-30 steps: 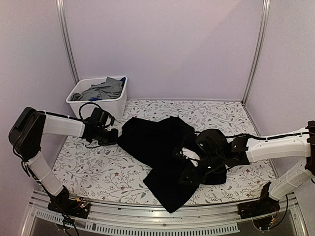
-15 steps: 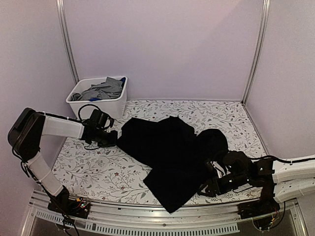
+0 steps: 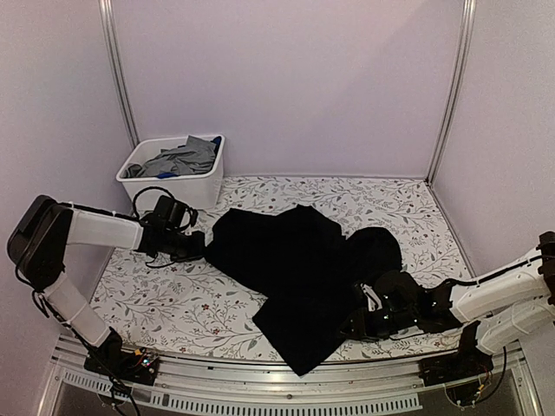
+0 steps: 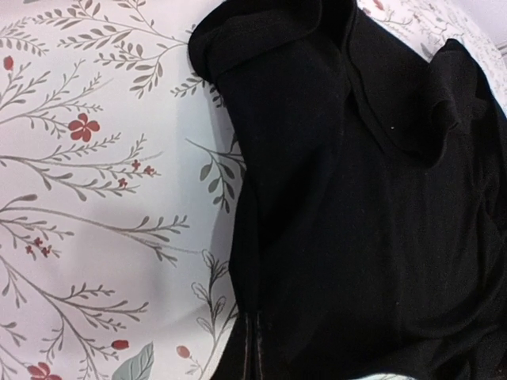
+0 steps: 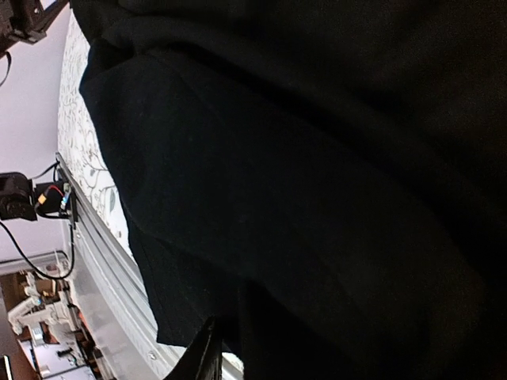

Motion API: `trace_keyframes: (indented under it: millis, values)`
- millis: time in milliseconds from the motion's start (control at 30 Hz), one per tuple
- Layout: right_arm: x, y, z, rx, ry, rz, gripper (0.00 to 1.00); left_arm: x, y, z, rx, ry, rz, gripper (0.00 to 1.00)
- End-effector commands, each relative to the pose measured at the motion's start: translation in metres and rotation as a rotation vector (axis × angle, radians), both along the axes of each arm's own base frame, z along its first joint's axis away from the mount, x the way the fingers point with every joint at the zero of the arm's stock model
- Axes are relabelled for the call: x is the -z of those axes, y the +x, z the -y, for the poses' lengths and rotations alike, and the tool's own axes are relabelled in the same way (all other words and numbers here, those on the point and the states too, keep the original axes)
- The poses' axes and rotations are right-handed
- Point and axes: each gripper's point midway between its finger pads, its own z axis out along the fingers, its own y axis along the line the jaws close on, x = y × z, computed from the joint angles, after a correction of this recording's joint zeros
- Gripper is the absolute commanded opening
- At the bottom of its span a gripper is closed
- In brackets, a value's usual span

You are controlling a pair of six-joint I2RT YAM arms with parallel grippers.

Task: Fold and stack the mixed laundry pile
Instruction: Pick up the crumpled T-shirt from the center of the board, then flatten out the crumpled T-shirt at the center of the board.

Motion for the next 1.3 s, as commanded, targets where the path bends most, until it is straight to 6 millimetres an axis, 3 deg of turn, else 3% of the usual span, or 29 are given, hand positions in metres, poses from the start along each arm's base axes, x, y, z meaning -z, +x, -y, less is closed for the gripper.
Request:
trace_keyframes:
  millis: [0, 33, 133, 233, 333, 467, 633, 800, 900, 967, 1067, 1100, 1200, 1267]
  values:
    - [-0.013, 0.011, -0.009, 0.034, 0.056, 0.05, 0.07, -0.012, -0.007, -0.002, -0.013, -0.056, 0.023, 0.0]
    - [-0.018, 0.015, -0.006, 0.051, 0.054, 0.07, 0.01, -0.014, -0.01, -0.002, -0.008, -0.065, 0.026, 0.0]
    - [-0.053, 0.037, 0.011, 0.142, 0.064, 0.183, 0.0, -0.024, -0.019, 0.004, 0.022, -0.105, 0.04, 0.0]
    - [-0.107, 0.061, 0.038, 0.254, 0.081, 0.343, 0.0, -0.057, -0.023, 0.016, 0.065, -0.152, 0.118, 0.0]
    - [-0.166, 0.08, 0.065, 0.327, 0.104, 0.5, 0.0, -0.098, -0.025, 0.026, 0.088, -0.182, 0.202, 0.0]
    - [-0.237, 0.088, 0.09, 0.385, 0.137, 0.67, 0.0, -0.157, -0.025, 0.036, 0.107, -0.218, 0.311, 0.0]
    - [-0.321, 0.094, 0.105, 0.421, 0.159, 0.873, 0.0, -0.237, -0.03, 0.056, 0.157, -0.214, 0.461, 0.0]
    - [-0.422, 0.097, 0.126, 0.476, 0.127, 1.085, 0.0, -0.325, -0.041, 0.071, 0.213, -0.274, 0.642, 0.0]
    - [-0.466, 0.105, 0.135, 0.497, 0.03, 1.198, 0.0, -0.361, -0.04, 0.074, 0.227, -0.258, 0.728, 0.0]
    - [-0.485, 0.114, 0.138, 0.514, -0.046, 1.243, 0.0, -0.371, -0.029, 0.075, 0.216, -0.212, 0.736, 0.0]
    - [-0.486, 0.144, 0.13, 0.494, -0.155, 1.219, 0.0, -0.36, -0.005, 0.084, 0.203, -0.122, 0.65, 0.0]
    - [-0.475, 0.161, 0.121, 0.457, -0.165, 1.177, 0.0, -0.352, 0.002, 0.088, 0.204, -0.105, 0.613, 0.0]
    - [-0.442, 0.205, 0.122, 0.429, -0.135, 0.999, 0.0, -0.333, 0.015, 0.1, 0.184, -0.121, 0.521, 0.0]
    - [-0.433, 0.223, 0.127, 0.43, -0.083, 0.924, 0.0, -0.322, 0.031, 0.103, 0.167, -0.146, 0.462, 0.0]
